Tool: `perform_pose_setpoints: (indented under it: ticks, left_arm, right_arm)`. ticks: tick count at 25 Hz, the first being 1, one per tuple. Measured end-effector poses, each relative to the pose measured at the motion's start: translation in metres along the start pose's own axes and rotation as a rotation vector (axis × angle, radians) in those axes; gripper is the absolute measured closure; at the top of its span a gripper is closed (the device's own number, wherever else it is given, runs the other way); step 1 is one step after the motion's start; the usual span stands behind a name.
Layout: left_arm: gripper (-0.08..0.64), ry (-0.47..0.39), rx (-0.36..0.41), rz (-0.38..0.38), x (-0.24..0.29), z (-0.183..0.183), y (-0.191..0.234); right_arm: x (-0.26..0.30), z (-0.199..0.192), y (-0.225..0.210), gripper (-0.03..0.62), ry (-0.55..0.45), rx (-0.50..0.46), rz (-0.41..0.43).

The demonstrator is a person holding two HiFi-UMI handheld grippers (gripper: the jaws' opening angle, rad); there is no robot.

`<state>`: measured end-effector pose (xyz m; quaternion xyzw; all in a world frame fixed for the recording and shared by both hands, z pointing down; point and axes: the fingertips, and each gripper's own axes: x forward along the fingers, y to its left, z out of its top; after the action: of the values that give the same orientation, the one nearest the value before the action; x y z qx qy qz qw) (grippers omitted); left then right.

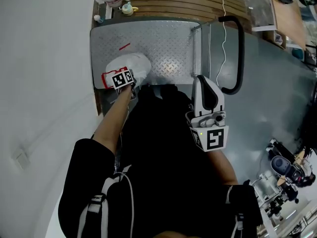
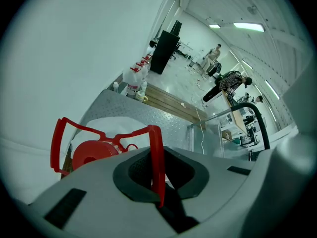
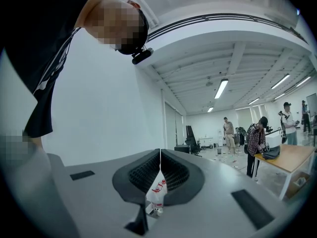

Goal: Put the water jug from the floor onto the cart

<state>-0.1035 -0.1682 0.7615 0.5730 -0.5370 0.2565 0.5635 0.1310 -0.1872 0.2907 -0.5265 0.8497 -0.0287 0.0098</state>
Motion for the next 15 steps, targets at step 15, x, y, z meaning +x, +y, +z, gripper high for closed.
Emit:
perform_pose_setpoints:
  ticks: [15]
  left_arm:
    - [0.524, -0.004, -0.084, -0.160, 0.039, 0.009, -0.058]
  right_arm:
    - [0.011, -0.009, -0.052, 0.574, 0.046, 0.021, 0.006]
